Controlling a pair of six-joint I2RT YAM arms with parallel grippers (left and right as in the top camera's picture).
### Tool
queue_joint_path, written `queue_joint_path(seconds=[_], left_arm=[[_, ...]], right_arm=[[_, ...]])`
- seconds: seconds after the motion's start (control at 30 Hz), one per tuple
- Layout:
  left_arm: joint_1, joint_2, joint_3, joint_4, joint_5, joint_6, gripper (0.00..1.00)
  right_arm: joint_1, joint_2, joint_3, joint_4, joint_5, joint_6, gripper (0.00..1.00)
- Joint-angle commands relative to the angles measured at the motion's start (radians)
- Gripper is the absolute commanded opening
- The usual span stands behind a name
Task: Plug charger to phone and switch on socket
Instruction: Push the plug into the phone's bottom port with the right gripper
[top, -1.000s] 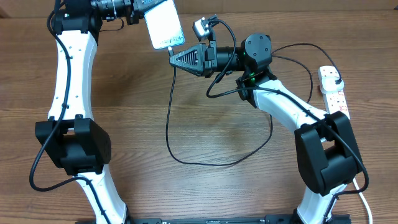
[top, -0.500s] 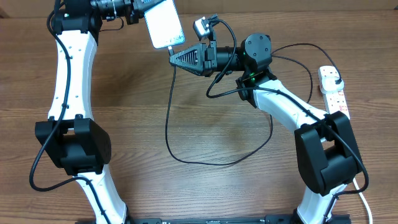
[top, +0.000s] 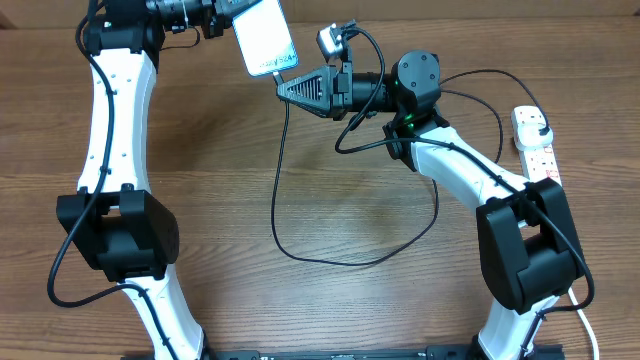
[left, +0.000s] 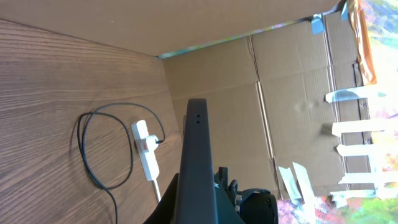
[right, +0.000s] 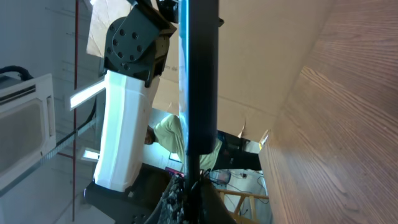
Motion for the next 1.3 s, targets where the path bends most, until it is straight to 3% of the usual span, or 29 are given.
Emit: queue_joint_path(seconds=[0.0, 0.27, 0.47, 0.7, 0.8, 0.9, 1.13, 1.27], left_arm=[[-0.020, -0.029, 0.023, 0.004, 0.039, -0.006, 0.04], [-0.051, -0.029, 0.023, 0.004, 0.033, 0.032, 0.04], [-0.052, -0.029, 0.023, 0.004, 0.112, 0.107, 0.04], [-0.052, -0.029, 0.023, 0.004, 0.110, 0.106, 0.04], [-0.043, -0.029, 0.023, 0.004, 0.100, 0.098, 0.04], [-0.019, -0.029, 0.023, 0.004, 0.092, 0.098, 0.05], [0.028, -0.029, 0.023, -0.008, 0.100, 0.098, 0.04], [0.038, -0.029, 0.023, -0.008, 0.103, 0.097, 0.04]], right_arm=[[-0.015, -0.025, 0.013, -0.030, 0.064, -0.028, 0.04], [-0.015, -0.025, 0.013, -0.029, 0.116, -0.027, 0.04], [-0.015, -0.025, 0.013, -0.029, 0.137, -0.027, 0.04], [-0.015, -0.025, 0.013, -0.029, 0.137, -0.028, 0.04], [-0.015, -0.025, 0.013, -0.028, 0.129, -0.028, 0.71], [-0.015, -0.025, 0.013, -0.028, 0.118, -0.028, 1.00], [-0.043, -0.025, 0.013, -0.031, 0.119, -0.029, 1.00], [-0.092, -0.025, 0.013, -0.137, 0.119, -0.088, 1.00]])
